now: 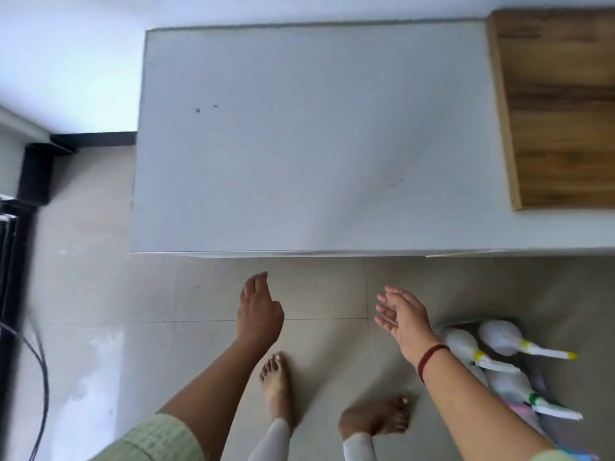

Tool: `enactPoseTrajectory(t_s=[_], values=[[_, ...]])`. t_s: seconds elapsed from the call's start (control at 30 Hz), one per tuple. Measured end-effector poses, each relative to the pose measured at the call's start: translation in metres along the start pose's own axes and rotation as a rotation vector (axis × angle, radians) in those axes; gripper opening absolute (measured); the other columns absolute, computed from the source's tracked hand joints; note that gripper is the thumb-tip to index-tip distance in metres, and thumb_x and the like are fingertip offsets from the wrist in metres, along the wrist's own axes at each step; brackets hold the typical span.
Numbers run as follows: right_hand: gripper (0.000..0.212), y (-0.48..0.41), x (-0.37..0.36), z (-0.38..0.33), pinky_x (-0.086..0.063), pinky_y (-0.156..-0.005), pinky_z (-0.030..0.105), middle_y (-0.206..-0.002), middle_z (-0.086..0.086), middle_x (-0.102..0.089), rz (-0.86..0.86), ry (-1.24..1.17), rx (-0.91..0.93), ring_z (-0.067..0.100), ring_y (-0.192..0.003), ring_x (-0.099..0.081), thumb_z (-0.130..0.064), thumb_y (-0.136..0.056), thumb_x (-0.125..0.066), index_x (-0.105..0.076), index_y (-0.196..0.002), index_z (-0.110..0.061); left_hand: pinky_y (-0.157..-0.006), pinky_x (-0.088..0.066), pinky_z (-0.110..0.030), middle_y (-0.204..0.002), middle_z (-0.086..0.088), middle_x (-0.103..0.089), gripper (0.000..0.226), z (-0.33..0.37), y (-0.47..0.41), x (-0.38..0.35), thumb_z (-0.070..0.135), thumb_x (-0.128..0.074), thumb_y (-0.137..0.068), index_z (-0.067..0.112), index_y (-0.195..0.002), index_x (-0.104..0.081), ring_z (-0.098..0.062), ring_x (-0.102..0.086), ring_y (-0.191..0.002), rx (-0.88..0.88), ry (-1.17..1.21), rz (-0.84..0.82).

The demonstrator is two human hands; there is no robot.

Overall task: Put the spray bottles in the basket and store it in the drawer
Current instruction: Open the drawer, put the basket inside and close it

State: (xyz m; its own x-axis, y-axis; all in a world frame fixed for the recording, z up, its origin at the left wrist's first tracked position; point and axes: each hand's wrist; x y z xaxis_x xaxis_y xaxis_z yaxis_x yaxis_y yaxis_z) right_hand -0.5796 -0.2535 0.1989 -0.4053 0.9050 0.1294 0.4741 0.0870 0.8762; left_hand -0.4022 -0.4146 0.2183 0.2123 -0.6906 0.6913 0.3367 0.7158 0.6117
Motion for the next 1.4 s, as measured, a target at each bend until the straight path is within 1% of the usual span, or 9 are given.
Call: enactPoseTrajectory(t_s=[0.13, 0.3, 0.57, 0.67, 0.77, 0.87, 1.03, 1.2, 1.4], values=[[0.028, 0.007, -0.046, -0.004, -0.048, -0.087, 0.041, -0.112, 0.007, -0.058, -0.047, 0.299, 0.063, 0.024, -0.101, -0.055, -0.029, -0.100, -0.039, -0.047, -0.124, -0.017, -0.107, -0.034, -0.042, -0.142, -0.011, -0.045, 0.047, -0.046, -0.006, 0.035, 0.016, -0.044, -0.094, 0.011, -0.140, -0.037, -0.031, -0.040, -0.132, 0.065, 0.084, 0.021], [0.040, 0.017, -0.086, -0.007, -0.048, -0.092, 0.045, -0.115, 0.006, -0.056, -0.125, 0.446, 0.105, 0.024, -0.103, -0.054, -0.038, -0.100, -0.034, -0.042, -0.131, -0.015, -0.101, -0.037, -0.039, -0.132, -0.014, -0.054, 0.037, -0.085, -0.013, 0.064, 0.022, -0.045, -0.097, 0.010, -0.132, -0.045, -0.032, -0.050, -0.121, 0.227, 0.326, 0.188], [0.027, 0.025, -0.101, -0.001, -0.047, -0.095, 0.052, -0.115, 0.015, -0.060, -0.143, 0.735, 0.183, 0.037, -0.110, -0.057, -0.034, -0.100, -0.034, -0.049, -0.114, -0.016, -0.102, -0.038, -0.041, -0.139, -0.012, -0.045, 0.052, -0.107, -0.030, 0.083, 0.015, -0.054, -0.091, 0.011, -0.139, -0.034, -0.030, -0.048, -0.125, 0.221, 0.411, 0.258], [0.019, 0.026, -0.097, 0.000, -0.047, -0.095, 0.052, -0.114, 0.020, -0.060, -0.173, 0.821, 0.213, 0.037, -0.107, -0.058, -0.036, -0.099, -0.037, -0.048, -0.097, -0.021, -0.107, -0.038, -0.044, -0.148, -0.008, -0.036, 0.076, -0.103, -0.037, 0.093, 0.019, -0.065, -0.085, 0.016, -0.146, -0.021, -0.029, -0.044, -0.130, 0.218, 0.505, 0.338], [0.017, 0.026, -0.092, 0.001, -0.046, -0.099, 0.049, -0.117, 0.015, -0.061, -0.192, 0.885, 0.215, 0.032, -0.107, -0.058, -0.033, -0.100, -0.036, -0.049, -0.101, -0.021, -0.109, -0.036, -0.046, -0.149, 0.002, -0.036, 0.097, -0.098, -0.053, 0.109, 0.026, -0.082, -0.069, 0.023, -0.145, -0.021, -0.026, -0.040, -0.134, 0.159, 0.551, 0.373], [0.020, 0.023, -0.094, -0.001, -0.047, -0.097, 0.046, -0.120, 0.014, -0.060, -0.214, 0.880, 0.212, 0.031, -0.109, -0.058, -0.027, -0.100, -0.037, -0.050, -0.111, -0.018, -0.096, -0.045, -0.038, -0.131, 0.009, -0.049, 0.086, -0.096, -0.068, 0.120, 0.023, -0.085, -0.064, 0.024, -0.134, -0.035, -0.020, -0.049, -0.125, 0.177, 0.666, 0.398], [0.024, 0.027, -0.105, -0.003, -0.044, -0.065, 0.027, -0.116, 0.009, -0.059, -0.194, 0.738, 0.196, 0.023, -0.095, -0.057, -0.022, -0.100, -0.038, -0.050, -0.119, -0.015, -0.069, -0.043, -0.028, -0.083, 0.018, -0.057, 0.063, -0.098, -0.073, 0.121, 0.014, -0.078, -0.069, 0.019, -0.120, -0.041, -0.020, -0.065, -0.086, 0.215, 0.600, 0.376], [0.027, 0.032, -0.109, 0.007, -0.044, -0.066, 0.027, -0.116, 0.010, -0.059, -0.207, 0.752, 0.209, 0.020, -0.092, -0.056, -0.021, -0.099, -0.039, -0.049, -0.123, -0.012, -0.068, -0.037, -0.029, -0.105, 0.014, -0.049, 0.048, -0.104, -0.069, 0.125, 0.020, -0.070, -0.077, 0.016, -0.117, -0.042, -0.024, -0.058, -0.083, 0.165, 0.461, 0.367], [0.029, 0.033, -0.087, 0.020, -0.044, -0.069, 0.029, -0.120, 0.014, -0.060, -0.146, 0.725, 0.147, 0.021, -0.090, -0.055, -0.021, -0.099, -0.041, -0.049, -0.126, -0.012, -0.075, -0.047, -0.042, -0.099, -0.012, -0.061, 0.033, -0.117, -0.056, 0.144, 0.039, -0.037, -0.077, 0.016, -0.100, -0.044, -0.042, -0.062, -0.090, 0.154, 0.500, 0.322]])
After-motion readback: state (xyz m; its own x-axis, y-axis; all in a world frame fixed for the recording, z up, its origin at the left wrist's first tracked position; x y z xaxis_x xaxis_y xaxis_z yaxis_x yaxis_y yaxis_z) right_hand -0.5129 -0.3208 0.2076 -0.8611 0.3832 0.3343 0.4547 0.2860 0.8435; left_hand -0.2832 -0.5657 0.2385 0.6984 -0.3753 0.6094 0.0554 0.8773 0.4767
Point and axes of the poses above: each hand's wrist, its own y-axis away from the middle knuckle, its own x-axis out of the back of the hand, z = x × y
